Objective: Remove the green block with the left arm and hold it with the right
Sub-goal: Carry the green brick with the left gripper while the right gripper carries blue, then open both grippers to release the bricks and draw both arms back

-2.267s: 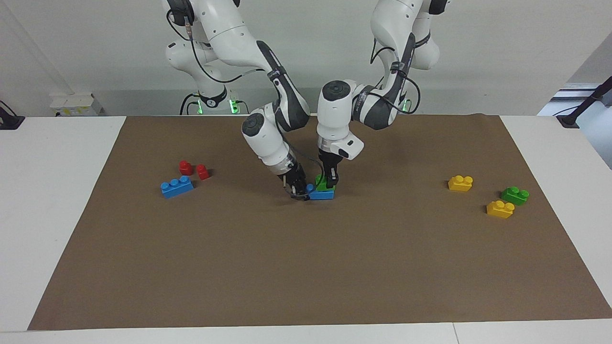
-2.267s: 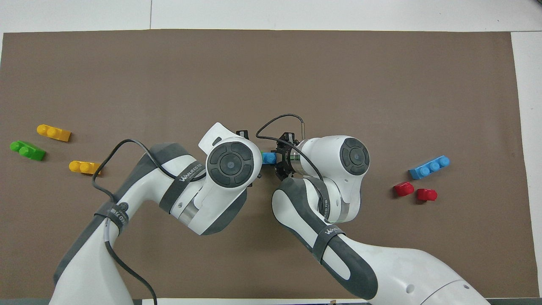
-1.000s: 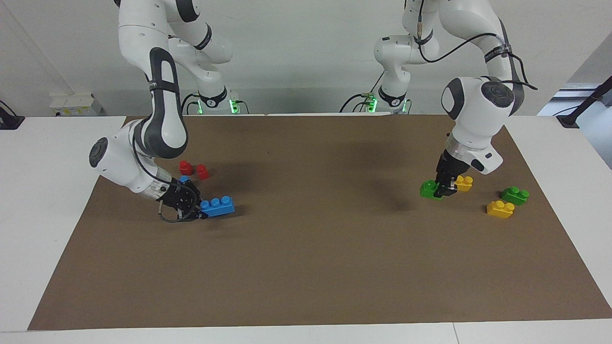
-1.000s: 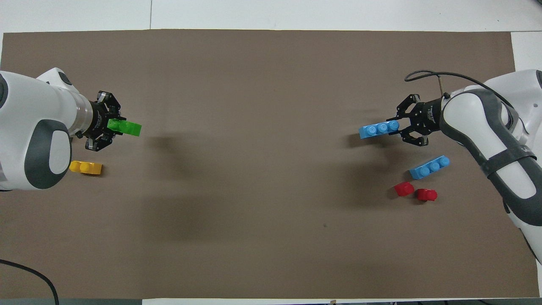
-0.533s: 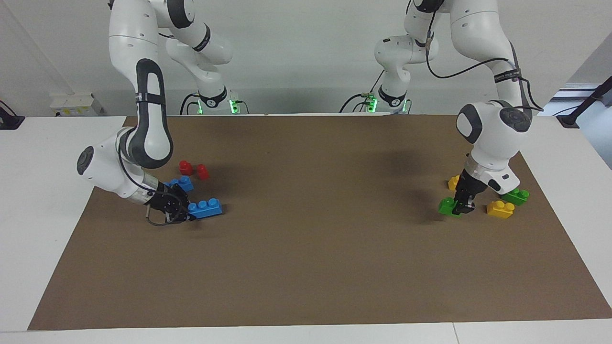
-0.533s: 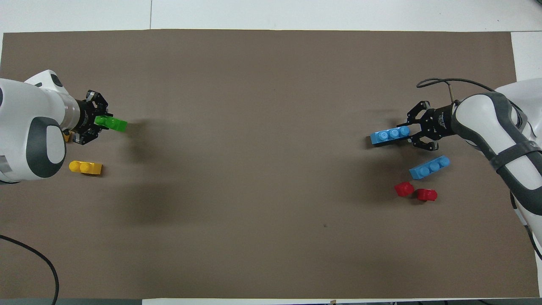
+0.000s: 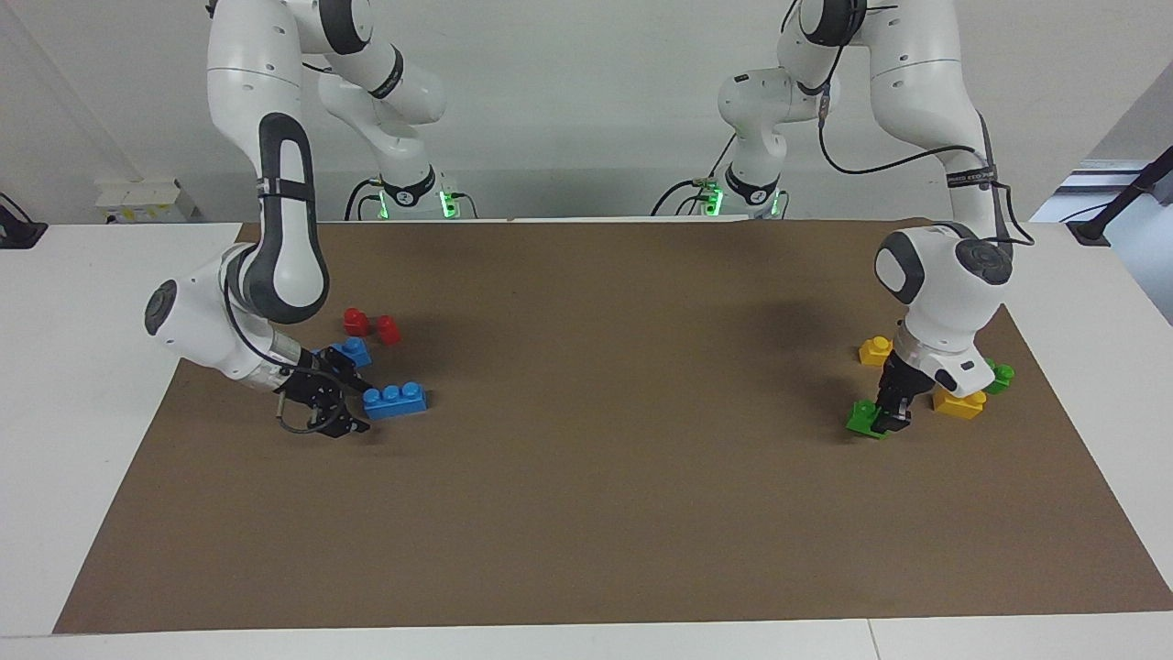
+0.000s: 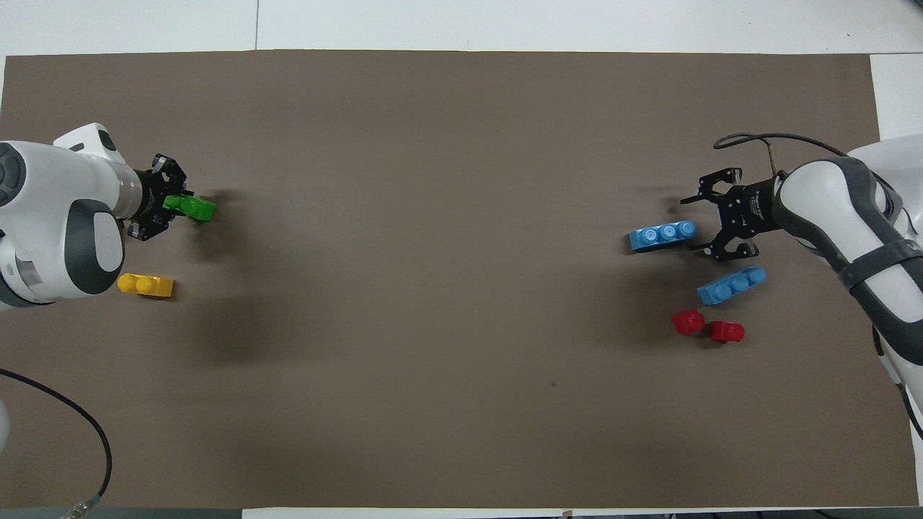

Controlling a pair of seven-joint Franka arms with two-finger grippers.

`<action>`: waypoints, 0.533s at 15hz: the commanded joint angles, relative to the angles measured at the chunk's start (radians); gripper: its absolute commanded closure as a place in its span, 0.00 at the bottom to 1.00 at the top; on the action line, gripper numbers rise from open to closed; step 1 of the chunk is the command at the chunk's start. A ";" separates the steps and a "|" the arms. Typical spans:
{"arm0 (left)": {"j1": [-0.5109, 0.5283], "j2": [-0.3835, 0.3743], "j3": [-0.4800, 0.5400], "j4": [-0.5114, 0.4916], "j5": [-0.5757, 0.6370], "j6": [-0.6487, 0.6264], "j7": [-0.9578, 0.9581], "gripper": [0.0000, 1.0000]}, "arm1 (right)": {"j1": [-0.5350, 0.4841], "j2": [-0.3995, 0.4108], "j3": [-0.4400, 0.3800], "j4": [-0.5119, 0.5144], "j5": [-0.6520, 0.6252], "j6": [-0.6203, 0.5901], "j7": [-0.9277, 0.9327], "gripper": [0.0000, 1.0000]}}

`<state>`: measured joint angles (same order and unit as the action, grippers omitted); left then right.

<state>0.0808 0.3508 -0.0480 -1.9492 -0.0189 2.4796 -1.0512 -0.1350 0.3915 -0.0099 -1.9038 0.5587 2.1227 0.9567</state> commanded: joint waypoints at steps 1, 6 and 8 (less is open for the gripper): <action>0.008 0.042 -0.006 0.023 0.016 0.048 0.017 1.00 | -0.015 -0.034 0.010 0.002 -0.011 -0.013 -0.012 0.02; 0.007 0.042 -0.006 0.042 0.037 0.039 0.019 0.00 | 0.005 -0.152 0.022 0.092 -0.183 -0.176 -0.073 0.00; 0.007 0.030 -0.006 0.053 0.037 0.030 0.025 0.00 | 0.029 -0.186 0.022 0.152 -0.242 -0.297 -0.177 0.00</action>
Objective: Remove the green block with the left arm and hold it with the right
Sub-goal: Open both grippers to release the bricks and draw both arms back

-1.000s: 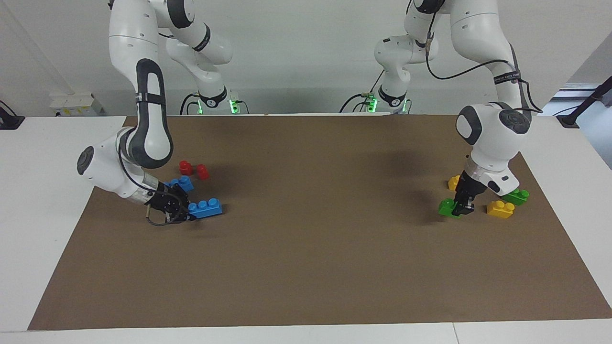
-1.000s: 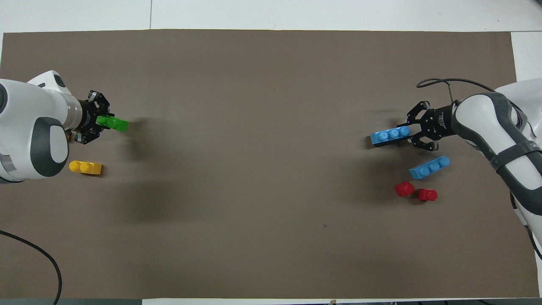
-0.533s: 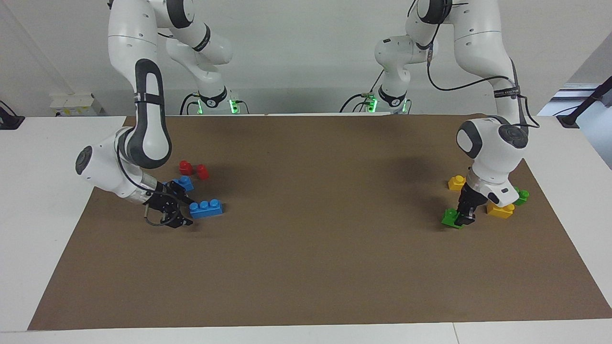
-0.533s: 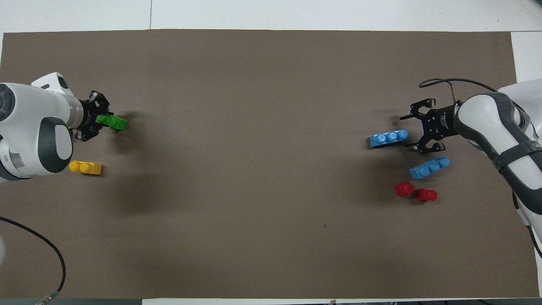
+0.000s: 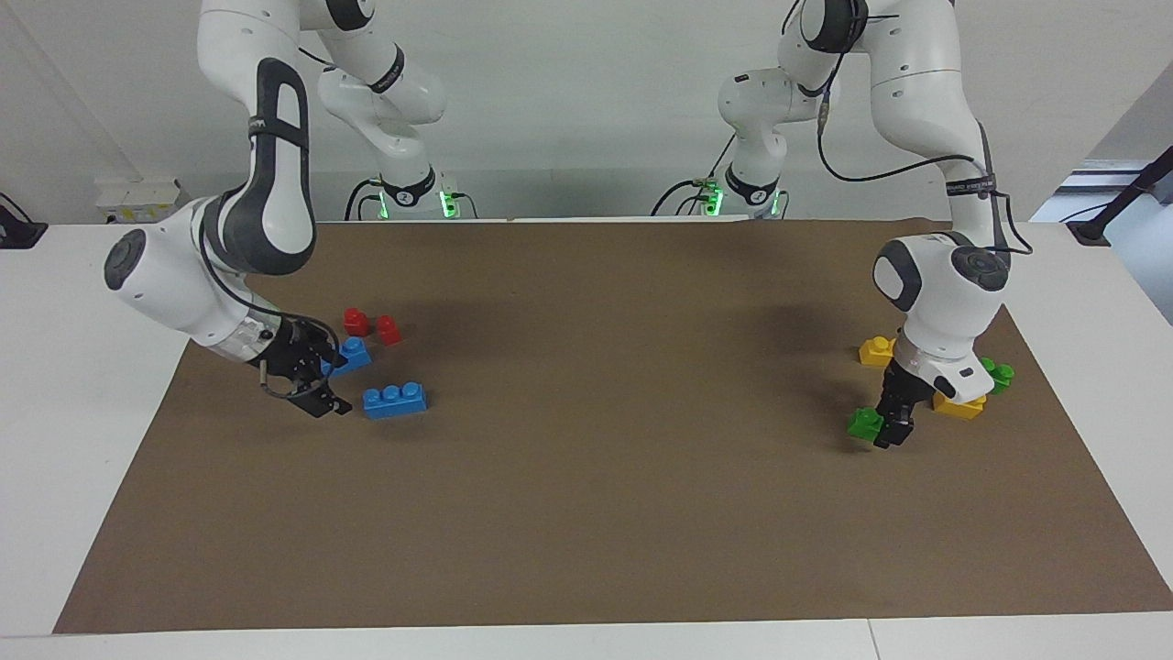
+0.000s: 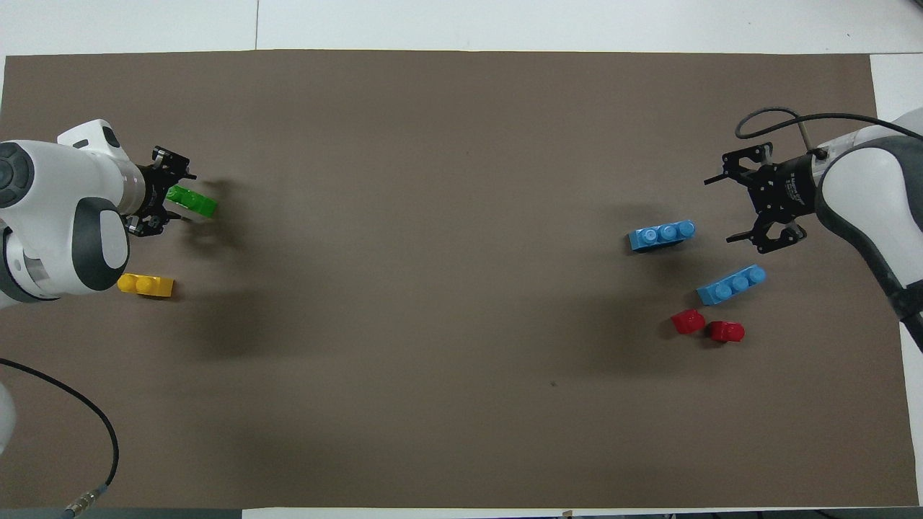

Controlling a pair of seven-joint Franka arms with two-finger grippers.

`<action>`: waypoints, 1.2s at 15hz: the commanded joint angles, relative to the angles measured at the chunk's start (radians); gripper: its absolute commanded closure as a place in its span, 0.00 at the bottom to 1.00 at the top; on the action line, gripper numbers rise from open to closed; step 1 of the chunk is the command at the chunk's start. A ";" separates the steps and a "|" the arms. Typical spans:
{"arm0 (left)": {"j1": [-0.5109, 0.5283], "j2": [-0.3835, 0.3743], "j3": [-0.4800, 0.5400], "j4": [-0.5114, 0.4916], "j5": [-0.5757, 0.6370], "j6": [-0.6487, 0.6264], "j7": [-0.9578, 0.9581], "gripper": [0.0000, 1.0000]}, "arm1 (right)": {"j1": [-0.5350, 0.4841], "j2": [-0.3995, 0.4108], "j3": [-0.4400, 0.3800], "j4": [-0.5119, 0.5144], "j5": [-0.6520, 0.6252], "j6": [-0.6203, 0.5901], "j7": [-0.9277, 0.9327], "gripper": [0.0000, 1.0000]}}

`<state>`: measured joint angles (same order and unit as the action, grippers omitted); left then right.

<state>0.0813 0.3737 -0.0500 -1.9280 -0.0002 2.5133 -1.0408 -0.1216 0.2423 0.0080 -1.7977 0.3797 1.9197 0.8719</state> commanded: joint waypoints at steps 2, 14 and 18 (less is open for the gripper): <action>0.018 -0.001 -0.004 0.070 0.020 -0.065 0.025 0.00 | 0.033 -0.067 0.004 0.105 -0.136 -0.210 -0.248 0.00; -0.003 -0.186 -0.027 0.305 0.040 -0.690 0.730 0.00 | 0.140 -0.271 0.004 0.149 -0.396 -0.329 -0.853 0.00; -0.003 -0.291 -0.042 0.305 0.028 -0.879 0.893 0.00 | 0.131 -0.271 0.003 0.146 -0.397 -0.330 -0.855 0.00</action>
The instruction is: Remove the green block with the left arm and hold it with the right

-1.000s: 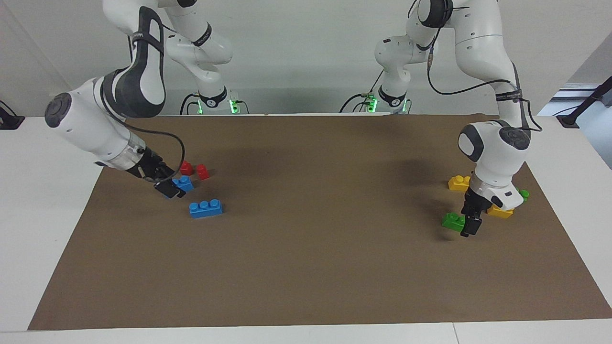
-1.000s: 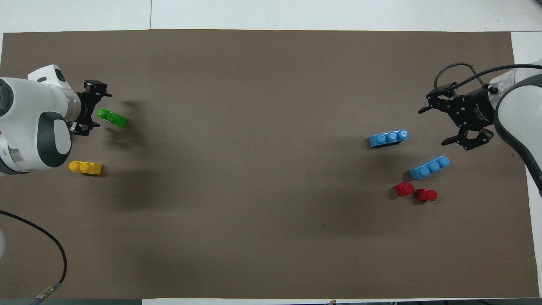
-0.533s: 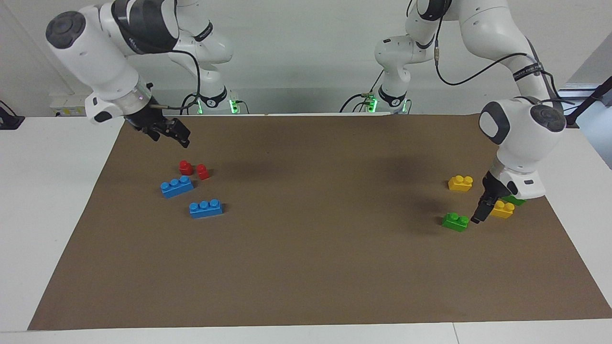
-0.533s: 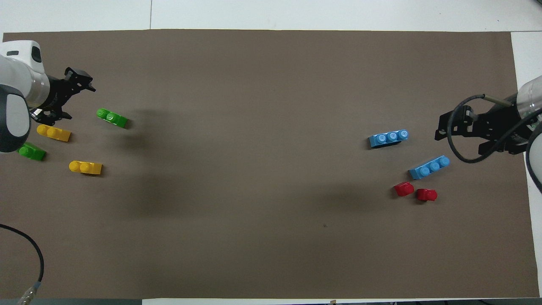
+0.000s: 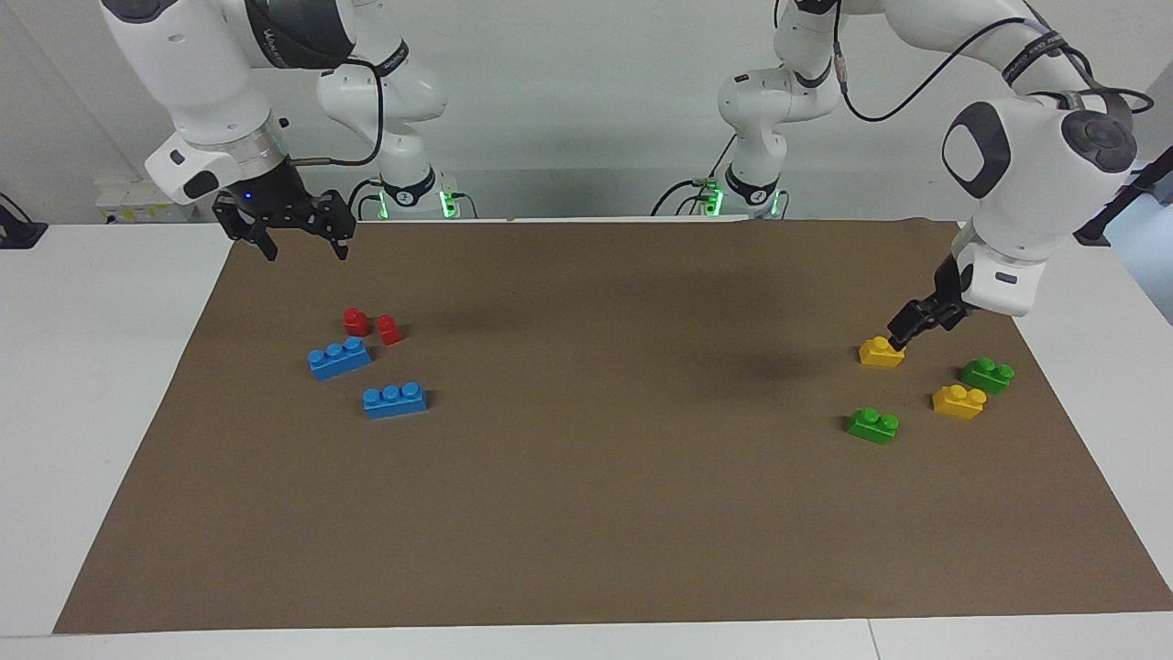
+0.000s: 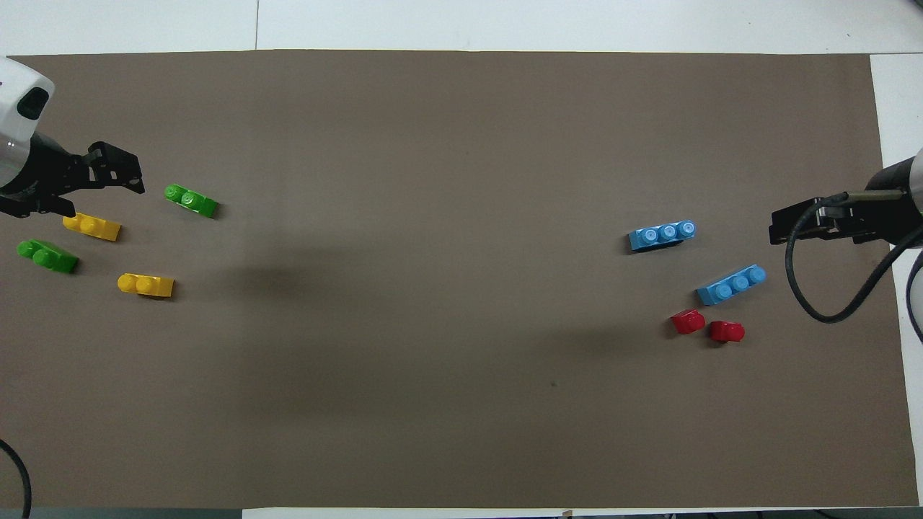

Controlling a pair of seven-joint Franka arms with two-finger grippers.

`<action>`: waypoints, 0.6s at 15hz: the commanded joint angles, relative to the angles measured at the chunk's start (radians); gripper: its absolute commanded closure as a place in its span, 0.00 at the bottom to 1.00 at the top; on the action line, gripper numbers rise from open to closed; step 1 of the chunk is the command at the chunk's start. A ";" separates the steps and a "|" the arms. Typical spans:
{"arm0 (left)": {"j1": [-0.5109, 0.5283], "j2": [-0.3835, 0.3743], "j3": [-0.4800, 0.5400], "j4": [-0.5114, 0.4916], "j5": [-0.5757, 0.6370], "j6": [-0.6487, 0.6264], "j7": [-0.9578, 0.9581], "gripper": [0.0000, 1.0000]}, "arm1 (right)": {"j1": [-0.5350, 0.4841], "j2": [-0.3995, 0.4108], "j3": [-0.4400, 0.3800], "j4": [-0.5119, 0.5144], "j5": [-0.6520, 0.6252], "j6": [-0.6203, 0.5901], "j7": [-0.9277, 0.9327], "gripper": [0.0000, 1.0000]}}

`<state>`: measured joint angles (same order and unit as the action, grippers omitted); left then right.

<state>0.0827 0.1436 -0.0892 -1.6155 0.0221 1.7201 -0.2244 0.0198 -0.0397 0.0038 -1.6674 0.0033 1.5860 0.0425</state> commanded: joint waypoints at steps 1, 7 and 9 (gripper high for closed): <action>-0.006 -0.082 -0.004 -0.007 0.005 -0.118 0.106 0.00 | -0.012 0.011 0.007 0.015 -0.020 0.002 -0.026 0.00; -0.011 -0.145 -0.009 -0.009 0.004 -0.188 0.166 0.00 | -0.018 0.011 0.005 0.014 -0.002 -0.006 -0.018 0.00; -0.011 -0.156 -0.009 -0.011 0.002 -0.188 0.180 0.00 | -0.018 0.009 0.004 0.014 -0.002 -0.029 -0.018 0.00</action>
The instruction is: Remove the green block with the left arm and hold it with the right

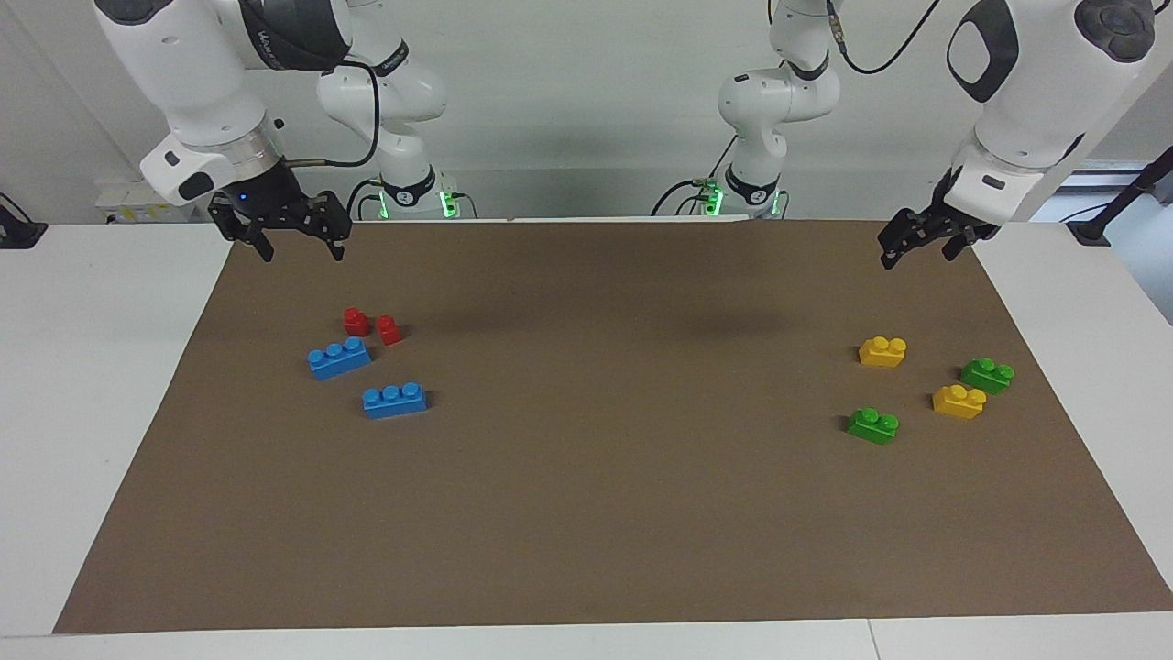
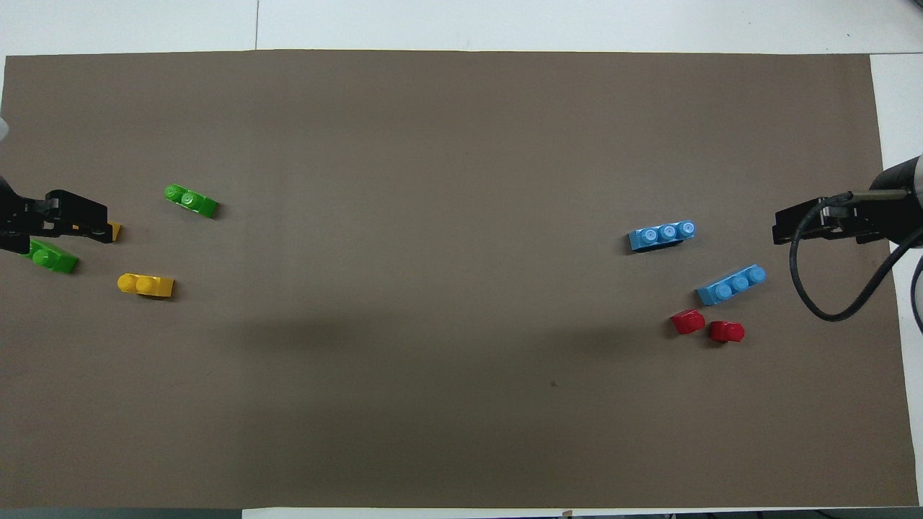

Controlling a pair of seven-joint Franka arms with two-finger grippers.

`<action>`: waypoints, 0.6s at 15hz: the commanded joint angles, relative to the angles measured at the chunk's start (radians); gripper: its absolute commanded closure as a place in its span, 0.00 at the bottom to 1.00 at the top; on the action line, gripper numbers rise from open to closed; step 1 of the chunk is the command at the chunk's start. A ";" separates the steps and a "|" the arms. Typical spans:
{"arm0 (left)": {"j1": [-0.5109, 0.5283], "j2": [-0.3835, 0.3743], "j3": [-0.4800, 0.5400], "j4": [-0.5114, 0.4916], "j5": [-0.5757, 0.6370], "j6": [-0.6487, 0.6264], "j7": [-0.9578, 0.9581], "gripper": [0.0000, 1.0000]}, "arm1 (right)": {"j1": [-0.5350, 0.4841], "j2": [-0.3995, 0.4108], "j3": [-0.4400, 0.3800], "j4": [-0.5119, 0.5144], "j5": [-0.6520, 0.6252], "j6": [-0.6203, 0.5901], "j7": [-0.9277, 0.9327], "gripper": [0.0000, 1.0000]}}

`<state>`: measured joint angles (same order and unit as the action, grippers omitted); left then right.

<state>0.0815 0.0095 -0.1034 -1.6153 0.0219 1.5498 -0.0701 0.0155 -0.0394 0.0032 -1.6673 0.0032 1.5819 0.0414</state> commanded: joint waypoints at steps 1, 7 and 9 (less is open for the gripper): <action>-0.009 -0.025 0.005 -0.011 0.003 -0.016 0.030 0.00 | -0.014 0.007 0.004 0.014 -0.002 -0.036 -0.017 0.00; -0.008 -0.032 0.016 -0.014 -0.059 0.033 0.029 0.00 | -0.014 0.006 0.003 0.014 -0.002 -0.048 0.003 0.00; -0.008 -0.032 0.017 -0.017 -0.059 0.038 0.030 0.00 | -0.012 0.006 0.003 0.014 -0.003 -0.049 0.003 0.00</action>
<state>0.0815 -0.0019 -0.1009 -1.6152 -0.0211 1.5687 -0.0559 0.0112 -0.0394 0.0025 -1.6674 0.0032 1.5545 0.0420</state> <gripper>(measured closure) 0.000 0.000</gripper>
